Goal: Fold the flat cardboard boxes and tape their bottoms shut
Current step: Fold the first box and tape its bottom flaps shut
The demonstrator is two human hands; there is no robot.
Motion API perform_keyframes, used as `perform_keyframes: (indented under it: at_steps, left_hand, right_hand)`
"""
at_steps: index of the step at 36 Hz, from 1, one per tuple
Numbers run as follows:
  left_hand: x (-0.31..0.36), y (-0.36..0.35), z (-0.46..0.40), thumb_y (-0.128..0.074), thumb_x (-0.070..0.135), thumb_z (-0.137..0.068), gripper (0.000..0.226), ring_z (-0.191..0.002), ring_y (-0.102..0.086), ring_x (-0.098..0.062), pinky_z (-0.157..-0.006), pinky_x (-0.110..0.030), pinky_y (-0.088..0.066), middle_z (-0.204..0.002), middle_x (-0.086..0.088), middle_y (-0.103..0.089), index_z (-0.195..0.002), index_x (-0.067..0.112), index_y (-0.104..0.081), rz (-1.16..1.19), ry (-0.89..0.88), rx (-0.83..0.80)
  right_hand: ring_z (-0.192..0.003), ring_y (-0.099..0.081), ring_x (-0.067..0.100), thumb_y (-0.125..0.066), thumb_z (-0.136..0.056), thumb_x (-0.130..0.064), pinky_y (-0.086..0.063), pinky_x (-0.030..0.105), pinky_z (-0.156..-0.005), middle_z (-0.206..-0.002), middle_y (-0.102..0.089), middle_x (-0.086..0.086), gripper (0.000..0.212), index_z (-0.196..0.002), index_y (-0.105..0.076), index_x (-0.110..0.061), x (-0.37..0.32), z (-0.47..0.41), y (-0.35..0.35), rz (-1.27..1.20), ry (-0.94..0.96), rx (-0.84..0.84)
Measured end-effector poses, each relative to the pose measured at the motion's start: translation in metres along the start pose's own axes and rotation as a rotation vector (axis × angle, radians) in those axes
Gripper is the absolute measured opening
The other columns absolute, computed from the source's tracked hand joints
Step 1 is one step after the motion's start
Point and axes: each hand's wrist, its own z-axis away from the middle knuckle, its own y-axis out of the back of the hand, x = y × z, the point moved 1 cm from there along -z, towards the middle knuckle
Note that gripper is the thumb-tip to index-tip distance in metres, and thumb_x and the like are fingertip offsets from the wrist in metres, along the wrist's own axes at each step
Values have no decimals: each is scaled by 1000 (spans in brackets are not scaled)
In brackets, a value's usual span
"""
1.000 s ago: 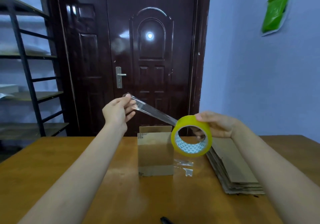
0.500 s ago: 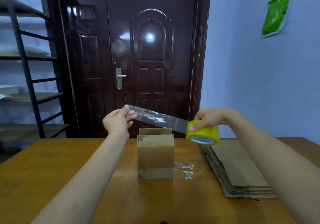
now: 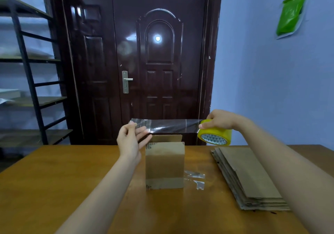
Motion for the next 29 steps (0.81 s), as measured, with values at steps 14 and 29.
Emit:
perform_keyframes:
  at_steps: [14,29]
  left_hand:
    - [-27,-1,-13,-57,14,-94,13,-97,-66,-31,-73,-48,-59,-95,-7,-63,-100,16,-45,-138,24,-101]
    - [-38,0,-19,-61,21,-92,25,-93,-65,-21,-69,-42,-60,-111,-1,-60,-105,27,-40,-430,-168,-250]
  right_hand:
    - [-65,-59,12,-61,-86,-47,-44,20,-57,-73,-62,-1,35,-80,-65,-13,5,-14,-2,-25,7,-11]
    - [-67,-60,14,-61,-86,-47,-47,20,-59,-76,-63,2,37,-81,-65,-11,4,-23,-6,-72,61,-20]
